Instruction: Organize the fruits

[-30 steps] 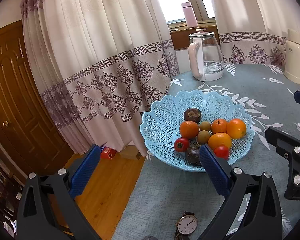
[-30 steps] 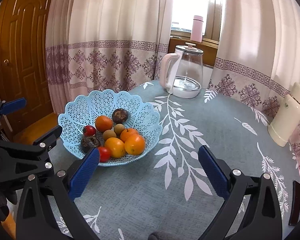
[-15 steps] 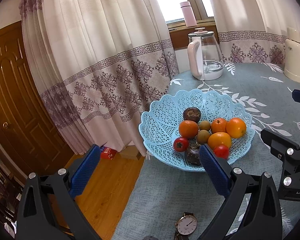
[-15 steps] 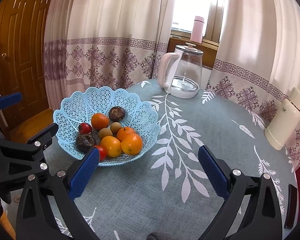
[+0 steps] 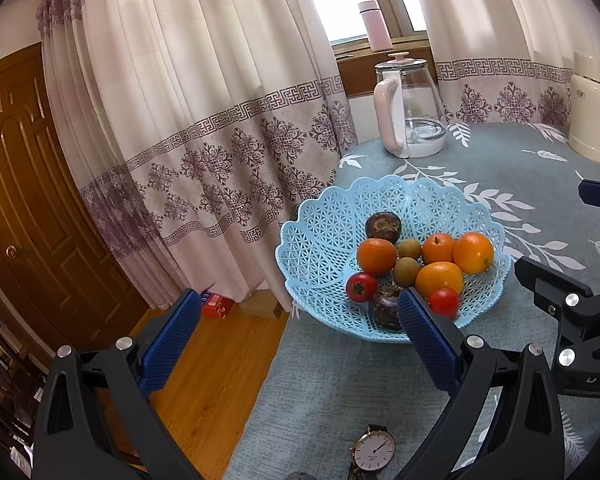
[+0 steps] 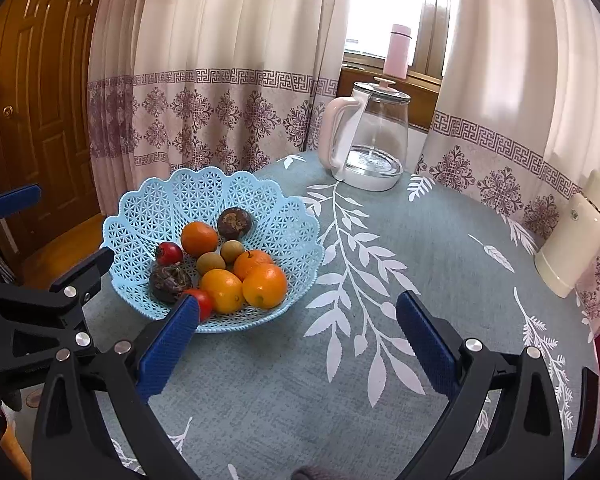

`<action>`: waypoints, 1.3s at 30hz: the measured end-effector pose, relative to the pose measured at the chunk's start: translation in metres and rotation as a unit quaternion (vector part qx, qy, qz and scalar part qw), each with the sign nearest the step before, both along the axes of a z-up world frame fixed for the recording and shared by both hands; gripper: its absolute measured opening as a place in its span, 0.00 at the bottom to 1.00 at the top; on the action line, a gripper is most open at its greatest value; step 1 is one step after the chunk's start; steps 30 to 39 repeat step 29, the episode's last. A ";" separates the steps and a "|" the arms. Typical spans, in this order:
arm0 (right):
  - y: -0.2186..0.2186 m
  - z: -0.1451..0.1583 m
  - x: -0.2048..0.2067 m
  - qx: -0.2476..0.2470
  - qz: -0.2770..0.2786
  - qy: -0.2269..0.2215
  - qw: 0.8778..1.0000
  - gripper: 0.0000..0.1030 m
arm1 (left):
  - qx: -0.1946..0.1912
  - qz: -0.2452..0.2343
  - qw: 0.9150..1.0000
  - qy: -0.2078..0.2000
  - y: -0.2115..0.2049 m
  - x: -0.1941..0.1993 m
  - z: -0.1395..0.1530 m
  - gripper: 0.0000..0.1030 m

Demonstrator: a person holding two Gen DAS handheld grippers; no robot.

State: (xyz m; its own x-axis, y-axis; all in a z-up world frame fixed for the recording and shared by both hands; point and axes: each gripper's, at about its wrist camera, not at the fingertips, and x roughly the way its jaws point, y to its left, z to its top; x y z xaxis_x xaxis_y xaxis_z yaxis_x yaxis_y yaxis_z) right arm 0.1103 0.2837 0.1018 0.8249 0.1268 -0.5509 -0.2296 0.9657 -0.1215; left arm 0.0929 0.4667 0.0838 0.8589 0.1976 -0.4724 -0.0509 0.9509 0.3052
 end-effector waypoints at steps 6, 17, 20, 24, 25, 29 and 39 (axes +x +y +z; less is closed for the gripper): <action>0.000 -0.002 0.002 0.003 0.004 0.004 1.000 0.95 | 0.001 0.001 1.000 0.000 0.000 0.000 -0.001 0.97; -0.001 -0.001 -0.002 -0.004 0.002 -0.007 1.000 0.95 | 0.003 0.000 1.000 -0.001 0.000 -0.001 0.001 0.97; -0.002 -0.002 -0.002 -0.005 0.002 -0.005 1.000 0.95 | 0.004 -0.001 1.000 -0.002 -0.001 -0.002 0.002 0.97; -0.002 -0.002 -0.001 -0.004 0.001 0.003 1.000 0.95 | 0.005 -0.002 1.000 -0.002 -0.001 -0.002 0.002 0.97; -0.002 -0.002 -0.001 -0.004 0.001 0.003 1.000 0.95 | 0.005 -0.002 1.000 -0.002 0.000 -0.002 0.002 0.97; -0.003 -0.002 -0.001 -0.005 -0.001 0.003 1.000 0.95 | 0.006 -0.002 1.000 -0.003 0.000 -0.003 0.003 0.97; -0.003 -0.002 -0.001 -0.005 -0.001 0.003 1.000 0.95 | 0.006 -0.002 1.000 -0.003 0.000 -0.003 0.003 0.97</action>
